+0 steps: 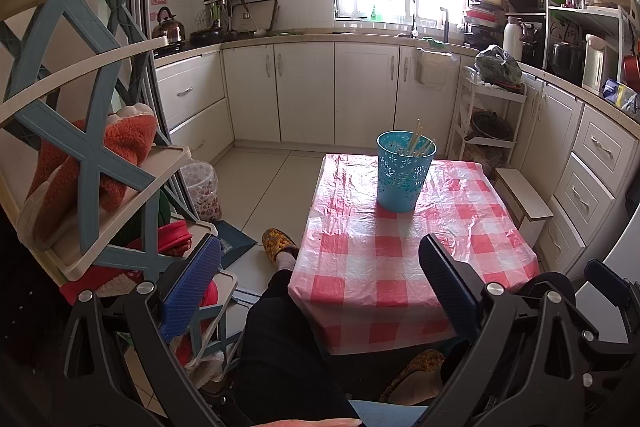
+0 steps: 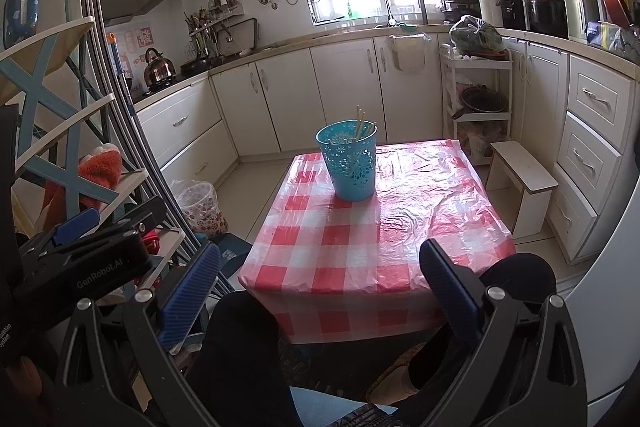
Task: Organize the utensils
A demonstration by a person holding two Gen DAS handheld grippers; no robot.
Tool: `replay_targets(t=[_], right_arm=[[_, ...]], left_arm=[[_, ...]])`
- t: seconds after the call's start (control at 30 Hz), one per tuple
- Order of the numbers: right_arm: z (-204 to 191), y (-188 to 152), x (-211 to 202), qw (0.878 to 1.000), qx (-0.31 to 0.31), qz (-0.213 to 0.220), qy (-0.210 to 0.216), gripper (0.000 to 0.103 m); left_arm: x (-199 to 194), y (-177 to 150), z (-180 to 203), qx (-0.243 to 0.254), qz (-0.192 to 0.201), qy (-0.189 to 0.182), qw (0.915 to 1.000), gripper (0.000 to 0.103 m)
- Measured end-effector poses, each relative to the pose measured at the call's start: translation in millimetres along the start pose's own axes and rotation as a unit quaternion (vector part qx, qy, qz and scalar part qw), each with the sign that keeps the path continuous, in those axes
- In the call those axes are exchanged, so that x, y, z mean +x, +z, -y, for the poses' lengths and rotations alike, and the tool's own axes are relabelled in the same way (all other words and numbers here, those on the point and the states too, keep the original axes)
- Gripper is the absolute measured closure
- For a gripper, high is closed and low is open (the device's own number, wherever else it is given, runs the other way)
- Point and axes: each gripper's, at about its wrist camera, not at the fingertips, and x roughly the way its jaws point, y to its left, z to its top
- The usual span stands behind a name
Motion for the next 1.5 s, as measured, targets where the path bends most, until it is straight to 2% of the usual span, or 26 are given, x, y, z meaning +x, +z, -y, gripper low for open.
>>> replay_targets(t=[1.5], right_arm=[[-3.1,-0.9,-3.0,1.0,-0.002,0.002,0.004,0.007]], left_arm=[[-2.9,-0.3,0.0,-0.001,0.003,0.0,1.0,0.008]])
